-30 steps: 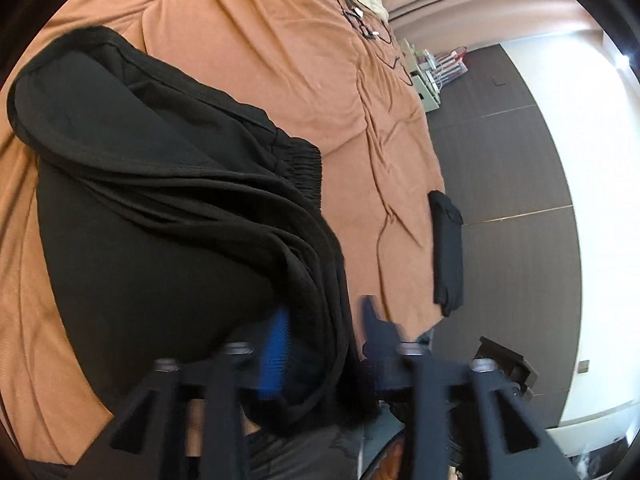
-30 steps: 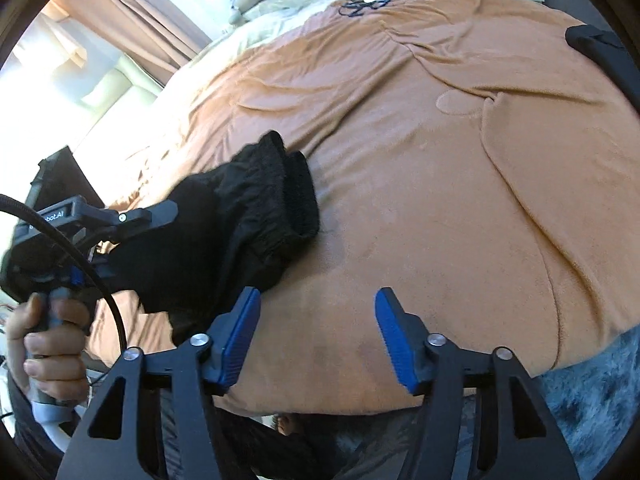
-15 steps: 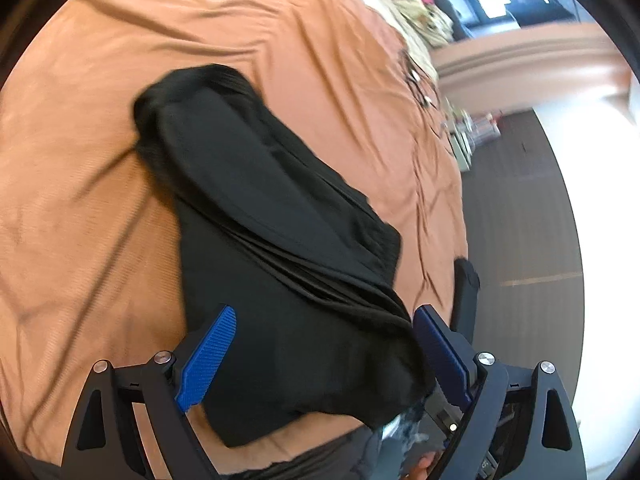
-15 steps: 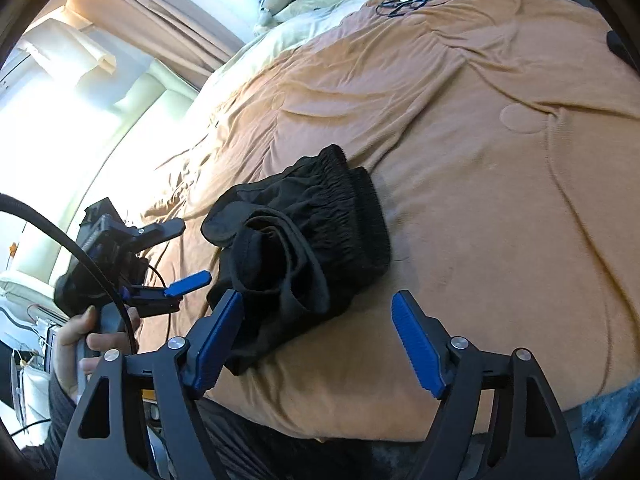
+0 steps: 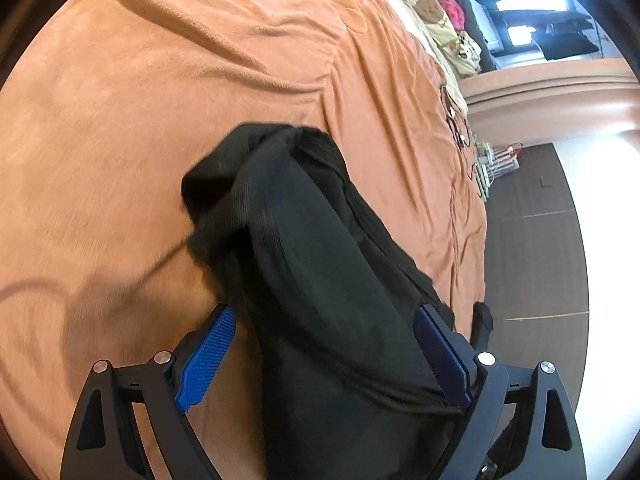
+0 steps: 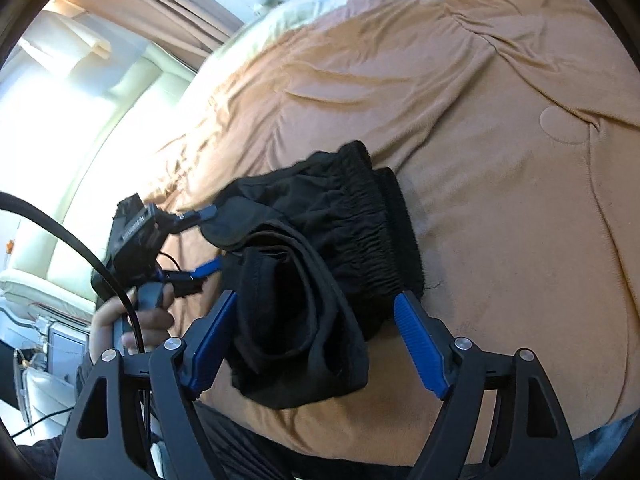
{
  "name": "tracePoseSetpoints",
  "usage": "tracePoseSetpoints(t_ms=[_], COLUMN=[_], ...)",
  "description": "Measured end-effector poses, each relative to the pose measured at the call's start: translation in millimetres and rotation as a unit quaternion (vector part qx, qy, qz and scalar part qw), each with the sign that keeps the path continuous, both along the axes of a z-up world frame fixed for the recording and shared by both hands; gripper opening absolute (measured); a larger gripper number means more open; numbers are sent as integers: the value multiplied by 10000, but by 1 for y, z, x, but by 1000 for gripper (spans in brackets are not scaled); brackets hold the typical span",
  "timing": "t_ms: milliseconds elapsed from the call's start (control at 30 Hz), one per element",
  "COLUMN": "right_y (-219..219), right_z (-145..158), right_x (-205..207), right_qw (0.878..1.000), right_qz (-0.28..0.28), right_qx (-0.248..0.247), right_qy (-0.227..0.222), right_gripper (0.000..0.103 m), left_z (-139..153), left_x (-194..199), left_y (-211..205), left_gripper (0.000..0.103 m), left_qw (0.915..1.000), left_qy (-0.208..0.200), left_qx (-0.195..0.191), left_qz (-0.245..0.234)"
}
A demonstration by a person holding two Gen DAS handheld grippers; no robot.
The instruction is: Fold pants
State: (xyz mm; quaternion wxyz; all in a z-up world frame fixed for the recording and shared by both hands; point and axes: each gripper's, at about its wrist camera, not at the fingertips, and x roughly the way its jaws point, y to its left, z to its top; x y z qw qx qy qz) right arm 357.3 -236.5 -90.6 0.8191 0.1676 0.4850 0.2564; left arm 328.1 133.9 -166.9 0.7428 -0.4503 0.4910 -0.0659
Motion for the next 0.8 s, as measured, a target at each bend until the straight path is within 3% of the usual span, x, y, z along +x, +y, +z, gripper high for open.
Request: tracePoseSetpoints(t_ms=[200,267,333,367,433,600,800], right_y=[14,16,16,15,14,9,6], right_z=[-2,-3,-6,-8,-11,-14,-14], right_x=[4,3,2,2,1,-7,-19], right_qw=[9996,9995,9993,9992,9991,9993,9993], right_qz=[108,173,201,226,257,299,366], right_qx=[-245,-280,-309,-328,-315,-193,0], right_qy=[10,-4,46,68,118,79,13], right_gripper=[76,61,35,29,19,8,5], left_z=[-7,-1,4,5,9,28,60], left_x=[14,13,12,11,8,2,10], left_y=[10,12,14,17,21,24,14], left_gripper=[89,75,48,44,21,12,10], left_qw=[9999,9995,9981,9980,9978,9969,9952], left_qy=[-132,-177,-64,-67,-98,-292,-618], left_qx=[40,209,570,573,571,630,717], left_qz=[95,132,213,248,310,367,262])
